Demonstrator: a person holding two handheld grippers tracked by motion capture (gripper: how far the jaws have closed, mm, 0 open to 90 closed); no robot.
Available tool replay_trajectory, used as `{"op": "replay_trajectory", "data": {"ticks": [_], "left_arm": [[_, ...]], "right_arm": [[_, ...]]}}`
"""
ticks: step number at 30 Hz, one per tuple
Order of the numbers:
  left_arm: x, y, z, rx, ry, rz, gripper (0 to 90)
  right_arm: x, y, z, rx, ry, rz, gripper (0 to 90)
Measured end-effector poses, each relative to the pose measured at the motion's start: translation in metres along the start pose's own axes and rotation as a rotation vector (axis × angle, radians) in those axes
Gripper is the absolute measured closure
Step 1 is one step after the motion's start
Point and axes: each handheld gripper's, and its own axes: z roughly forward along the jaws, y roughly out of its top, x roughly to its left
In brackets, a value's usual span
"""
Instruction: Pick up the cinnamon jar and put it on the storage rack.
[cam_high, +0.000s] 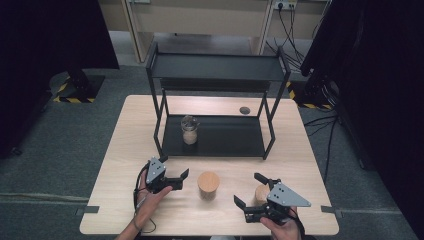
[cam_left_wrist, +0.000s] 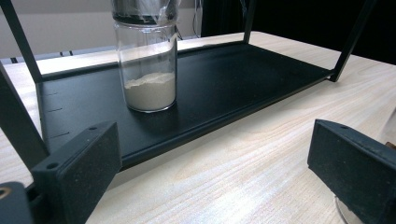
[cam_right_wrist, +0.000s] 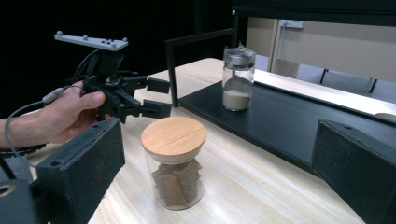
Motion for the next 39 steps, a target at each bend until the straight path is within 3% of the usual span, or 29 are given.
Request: {"op": "replay_trajectory", "data": {"ticks": [26, 39], "left_arm": [[0.000, 0.000, 0.000, 0.001, 0.001, -0.002, 2.3], [0.000, 0.000, 0.000, 0.001, 0.001, 0.000, 2.3]], "right_arm": [[0.021, -0.007, 0.018, 0.018, 0.081, 0.002, 3.1], [0.030, -0.015, 0.029, 0.028, 0.091, 0.016, 3.2]]}}
